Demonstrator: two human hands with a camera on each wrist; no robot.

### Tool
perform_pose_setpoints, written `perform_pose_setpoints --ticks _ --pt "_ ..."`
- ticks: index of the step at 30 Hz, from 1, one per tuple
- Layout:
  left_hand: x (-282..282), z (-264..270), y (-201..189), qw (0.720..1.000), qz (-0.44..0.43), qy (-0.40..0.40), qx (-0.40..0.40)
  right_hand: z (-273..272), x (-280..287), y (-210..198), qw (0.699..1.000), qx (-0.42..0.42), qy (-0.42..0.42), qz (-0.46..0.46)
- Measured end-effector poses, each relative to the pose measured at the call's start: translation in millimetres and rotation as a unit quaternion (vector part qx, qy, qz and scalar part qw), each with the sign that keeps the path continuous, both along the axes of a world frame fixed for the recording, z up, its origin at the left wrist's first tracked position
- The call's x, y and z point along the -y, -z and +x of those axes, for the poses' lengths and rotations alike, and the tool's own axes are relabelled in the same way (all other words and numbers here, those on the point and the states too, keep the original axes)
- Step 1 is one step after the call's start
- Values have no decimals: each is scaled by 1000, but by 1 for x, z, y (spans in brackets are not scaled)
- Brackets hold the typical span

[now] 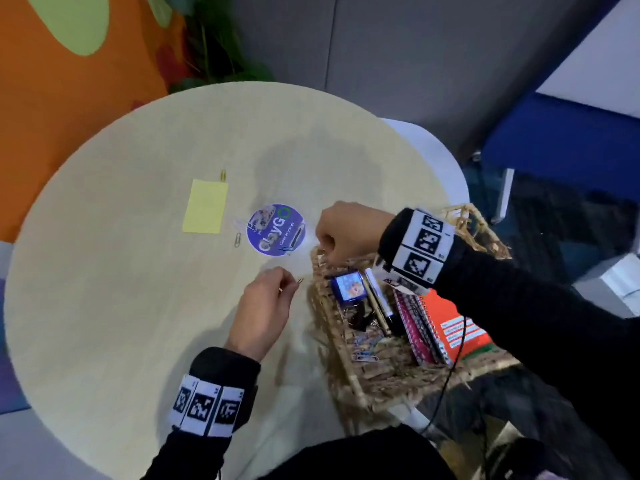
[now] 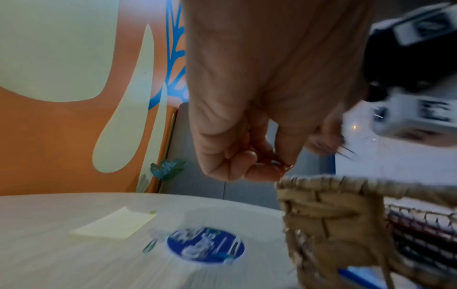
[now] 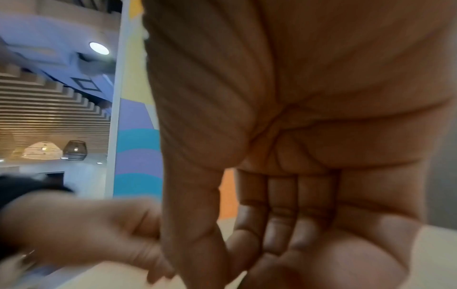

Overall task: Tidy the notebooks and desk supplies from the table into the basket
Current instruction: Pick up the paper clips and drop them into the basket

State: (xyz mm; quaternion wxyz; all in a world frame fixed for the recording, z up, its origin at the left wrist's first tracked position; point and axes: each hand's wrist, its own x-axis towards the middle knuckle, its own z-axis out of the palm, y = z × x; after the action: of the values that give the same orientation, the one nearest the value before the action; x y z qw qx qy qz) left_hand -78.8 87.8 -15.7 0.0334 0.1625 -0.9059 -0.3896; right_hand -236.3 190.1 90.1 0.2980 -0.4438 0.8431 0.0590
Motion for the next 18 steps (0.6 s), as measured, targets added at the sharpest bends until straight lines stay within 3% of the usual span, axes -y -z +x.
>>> perform_pose_setpoints --ticks 4,8,14,18 --pt "-17 -4 -25 998 -24 52 -23 42 -60 40 989 44 -28 136" --pt "-34 3 -57 992 -37 113 -41 61 -73 80 972 31 -88 216" --pt "-55 19 -69 983 -50 176 33 65 -73 97 978 17 -83 191" --pt "-77 10 -60 950 -119 267 109 44 -97 68 995 9 80 52"
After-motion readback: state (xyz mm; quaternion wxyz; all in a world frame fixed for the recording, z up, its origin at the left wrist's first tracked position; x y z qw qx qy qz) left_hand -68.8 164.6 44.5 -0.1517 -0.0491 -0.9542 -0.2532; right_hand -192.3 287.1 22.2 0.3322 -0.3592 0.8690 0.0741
